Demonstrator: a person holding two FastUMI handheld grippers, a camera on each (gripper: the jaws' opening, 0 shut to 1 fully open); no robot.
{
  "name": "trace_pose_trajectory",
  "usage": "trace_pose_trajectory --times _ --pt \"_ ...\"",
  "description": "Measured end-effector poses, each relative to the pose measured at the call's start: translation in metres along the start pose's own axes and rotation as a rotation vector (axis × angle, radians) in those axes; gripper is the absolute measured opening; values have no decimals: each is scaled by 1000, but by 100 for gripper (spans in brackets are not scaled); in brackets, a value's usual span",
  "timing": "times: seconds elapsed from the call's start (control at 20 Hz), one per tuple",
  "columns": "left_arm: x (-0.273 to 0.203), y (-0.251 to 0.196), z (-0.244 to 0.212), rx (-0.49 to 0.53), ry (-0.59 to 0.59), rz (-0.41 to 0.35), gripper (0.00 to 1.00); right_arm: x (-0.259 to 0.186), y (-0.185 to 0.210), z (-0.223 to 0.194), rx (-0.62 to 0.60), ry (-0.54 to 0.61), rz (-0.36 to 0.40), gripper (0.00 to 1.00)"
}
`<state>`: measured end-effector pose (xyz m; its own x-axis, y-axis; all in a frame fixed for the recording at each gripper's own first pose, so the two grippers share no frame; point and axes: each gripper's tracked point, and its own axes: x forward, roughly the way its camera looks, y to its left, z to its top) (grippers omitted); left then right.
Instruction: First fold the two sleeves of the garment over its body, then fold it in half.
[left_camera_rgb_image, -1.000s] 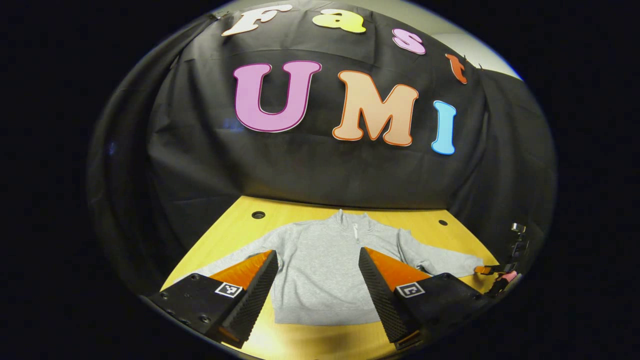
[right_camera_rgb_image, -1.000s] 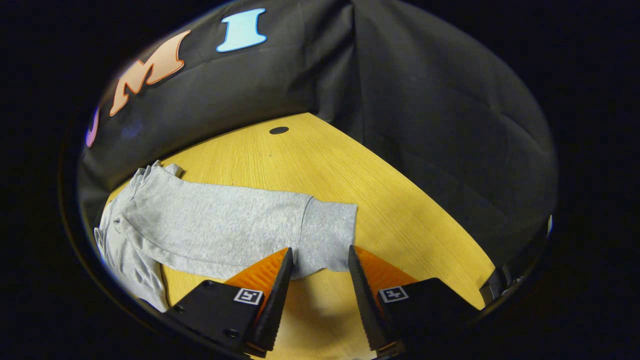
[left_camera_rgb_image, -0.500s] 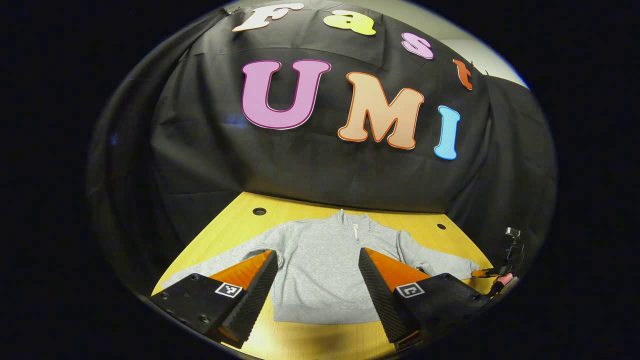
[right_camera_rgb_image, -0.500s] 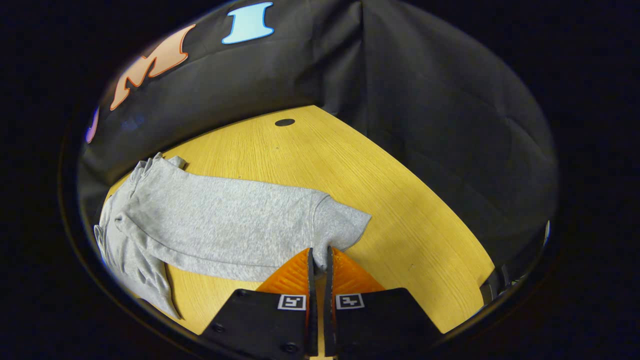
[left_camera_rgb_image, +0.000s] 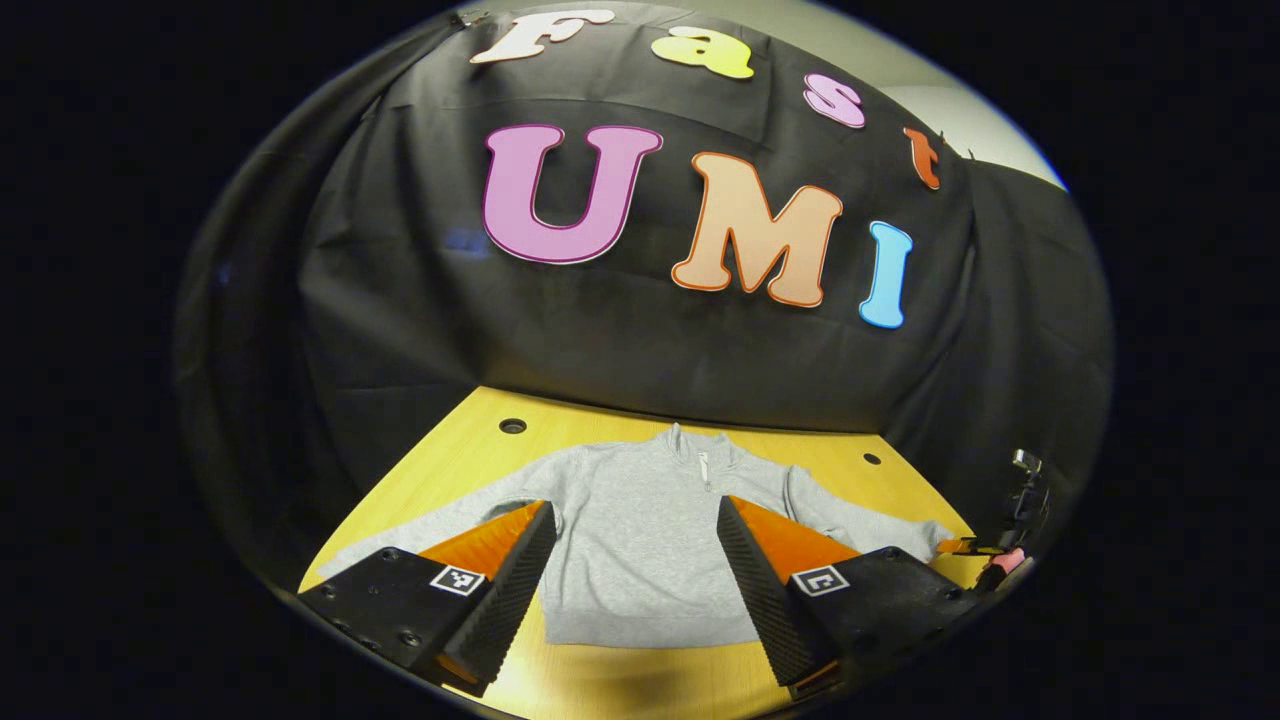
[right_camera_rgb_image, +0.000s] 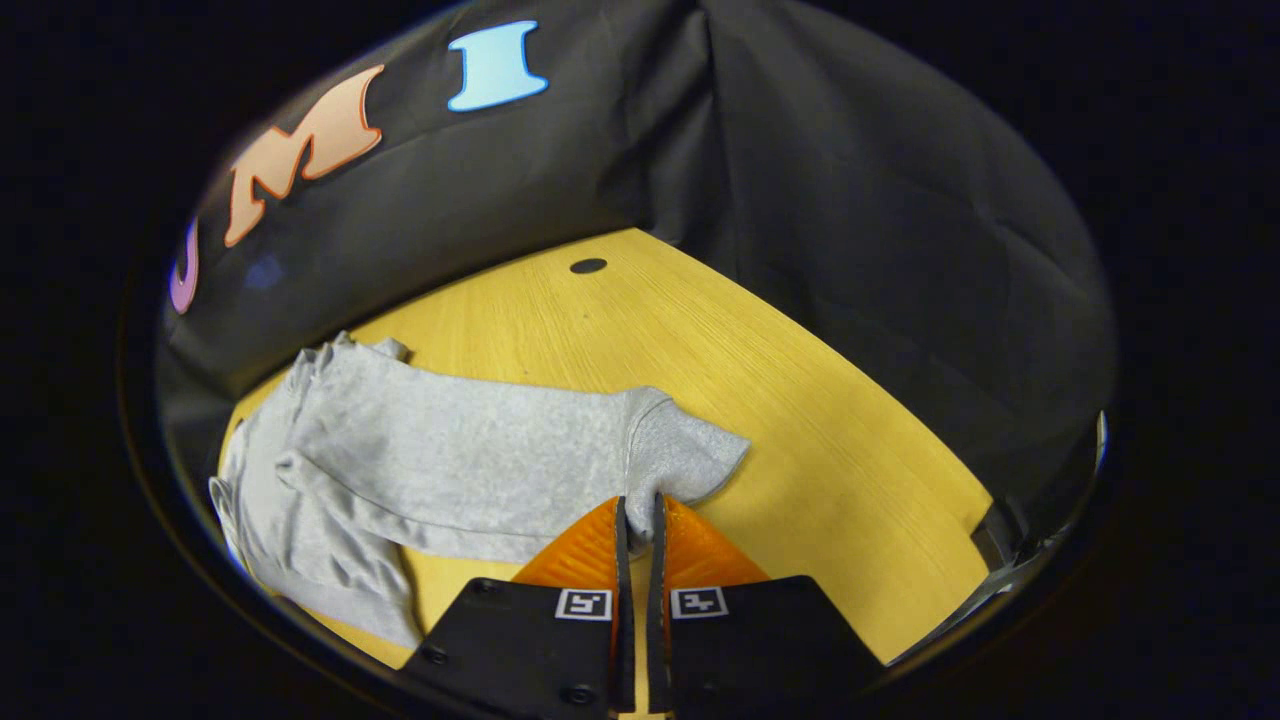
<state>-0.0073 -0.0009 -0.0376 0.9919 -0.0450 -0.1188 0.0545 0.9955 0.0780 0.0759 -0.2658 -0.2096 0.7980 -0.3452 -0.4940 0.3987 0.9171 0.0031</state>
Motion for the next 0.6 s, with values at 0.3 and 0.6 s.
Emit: trace_pose_trajectory --times 0.3,0.6 --pt "-5 16 -9 -20 8 -2 95 -44 65 40 -14 -124 92 7" --pt "-13 40 -11 -42 4 23 95 -73 165 73 -77 -198 231 7"
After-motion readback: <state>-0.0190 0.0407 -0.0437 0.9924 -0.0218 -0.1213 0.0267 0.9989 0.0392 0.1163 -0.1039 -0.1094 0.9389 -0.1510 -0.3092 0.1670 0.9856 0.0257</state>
